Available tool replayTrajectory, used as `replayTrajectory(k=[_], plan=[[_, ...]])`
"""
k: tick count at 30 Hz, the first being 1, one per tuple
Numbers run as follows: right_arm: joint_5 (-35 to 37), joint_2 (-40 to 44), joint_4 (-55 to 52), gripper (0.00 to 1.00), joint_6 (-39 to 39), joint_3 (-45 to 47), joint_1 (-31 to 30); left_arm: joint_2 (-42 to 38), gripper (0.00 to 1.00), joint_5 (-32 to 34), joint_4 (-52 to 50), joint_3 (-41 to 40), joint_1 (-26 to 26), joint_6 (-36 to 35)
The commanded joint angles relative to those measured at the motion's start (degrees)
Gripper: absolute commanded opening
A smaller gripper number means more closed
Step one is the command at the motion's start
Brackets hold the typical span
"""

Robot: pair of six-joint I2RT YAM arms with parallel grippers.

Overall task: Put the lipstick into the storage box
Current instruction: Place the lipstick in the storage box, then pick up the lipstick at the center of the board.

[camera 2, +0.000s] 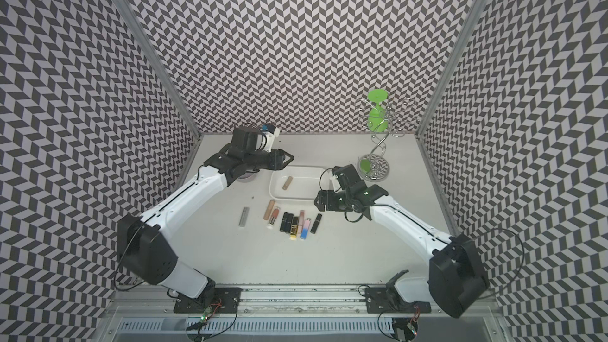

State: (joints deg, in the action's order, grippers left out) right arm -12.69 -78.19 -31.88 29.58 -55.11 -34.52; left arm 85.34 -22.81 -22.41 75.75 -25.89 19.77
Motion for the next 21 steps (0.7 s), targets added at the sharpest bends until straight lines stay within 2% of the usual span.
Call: replayTrajectory(k=[1, 8, 12, 21], plan=[[7.8, -0.2, -0.8, 0.82, 6.5, 0.5, -3.8, -5.6, 0.49, -5.3, 6.3, -9.4, -0.2, 5.8], [10.9, -2.3, 2.7, 0.77, 12.1, 3.4, -6.3, -19.2, 0.55, -8.5, 10.3, -26.0, 0.3, 9.7], [11.6, -4.2, 4.4, 0.66, 13.3, 3.6, -6.3, -23.8, 0.55, -8.6, 9.7, -30.1, 0.4, 10.6], [9.7, -7.3, 7.4, 0.61, 16.4, 4.5, -6.3, -27.4, 0.56, -8.0, 8.0, -33.1, 0.5, 10.7]])
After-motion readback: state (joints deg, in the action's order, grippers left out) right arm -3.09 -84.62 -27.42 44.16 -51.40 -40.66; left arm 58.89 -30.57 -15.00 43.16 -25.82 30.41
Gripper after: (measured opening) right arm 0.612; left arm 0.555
